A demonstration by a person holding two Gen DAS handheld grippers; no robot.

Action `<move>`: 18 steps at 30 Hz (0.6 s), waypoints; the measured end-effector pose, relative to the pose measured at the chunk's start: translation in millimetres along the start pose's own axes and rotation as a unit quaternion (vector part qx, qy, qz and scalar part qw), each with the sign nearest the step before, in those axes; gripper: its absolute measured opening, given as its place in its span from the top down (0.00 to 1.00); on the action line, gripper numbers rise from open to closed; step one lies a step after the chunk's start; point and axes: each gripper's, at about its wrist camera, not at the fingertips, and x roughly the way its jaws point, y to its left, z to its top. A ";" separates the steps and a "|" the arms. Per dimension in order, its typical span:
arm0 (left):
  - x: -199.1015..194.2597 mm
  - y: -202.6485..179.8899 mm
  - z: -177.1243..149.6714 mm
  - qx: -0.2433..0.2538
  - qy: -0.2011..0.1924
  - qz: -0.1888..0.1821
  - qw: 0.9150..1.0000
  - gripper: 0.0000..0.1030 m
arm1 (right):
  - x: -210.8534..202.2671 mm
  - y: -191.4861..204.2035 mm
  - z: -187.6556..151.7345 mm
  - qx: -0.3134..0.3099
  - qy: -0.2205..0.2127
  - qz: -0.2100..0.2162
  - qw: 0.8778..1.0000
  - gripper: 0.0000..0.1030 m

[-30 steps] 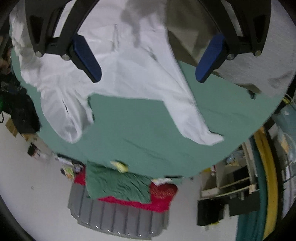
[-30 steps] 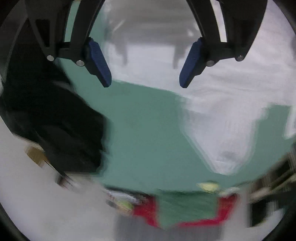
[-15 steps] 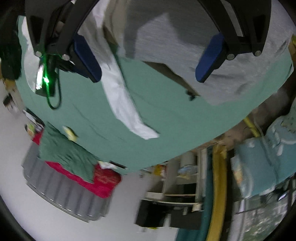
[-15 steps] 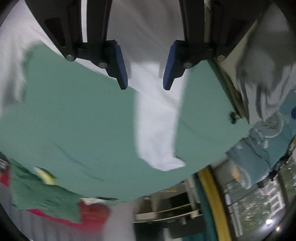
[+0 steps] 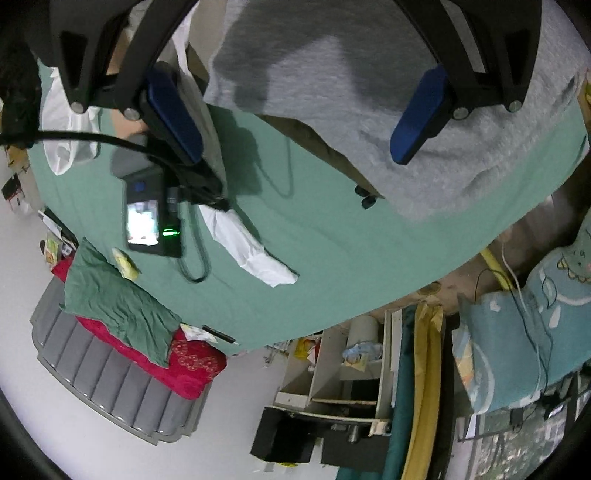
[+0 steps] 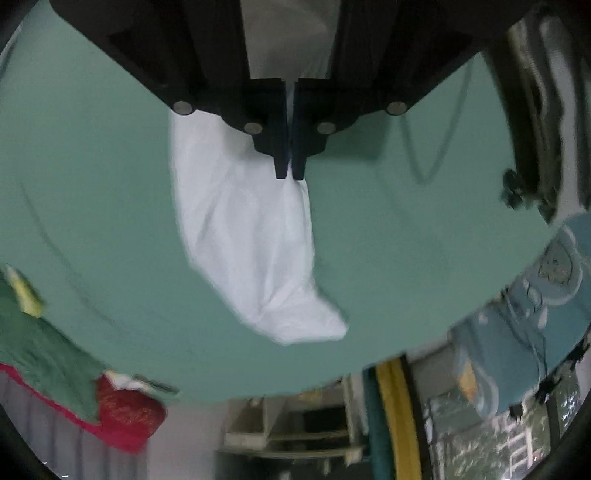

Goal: Fold large clothes

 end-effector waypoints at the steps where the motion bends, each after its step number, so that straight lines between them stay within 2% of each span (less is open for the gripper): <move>1: -1.2 -2.8 -0.9 0.005 -0.002 0.001 1.000 0.01 | -17.3 -6.7 -1.3 0.008 -0.013 -0.003 1.000 0.99; 5: -10.8 -13.9 -5.3 0.025 -0.017 -0.009 1.000 0.01 | -88.8 -34.6 -18.2 0.038 -0.042 -0.012 0.998 0.99; 9: -21.0 -31.4 -16.3 0.030 -0.016 -0.049 0.998 0.01 | -165.0 -75.5 -62.2 0.084 -0.053 -0.040 0.994 0.99; 14: -25.1 -68.2 -41.0 0.069 0.004 -0.099 0.993 0.01 | -253.1 -120.3 -167.6 0.154 -0.034 -0.111 0.981 0.99; 18: -16.0 -102.7 -69.7 0.108 0.046 -0.133 0.984 0.01 | -286.2 -154.6 -264.2 0.222 0.022 -0.152 0.963 0.98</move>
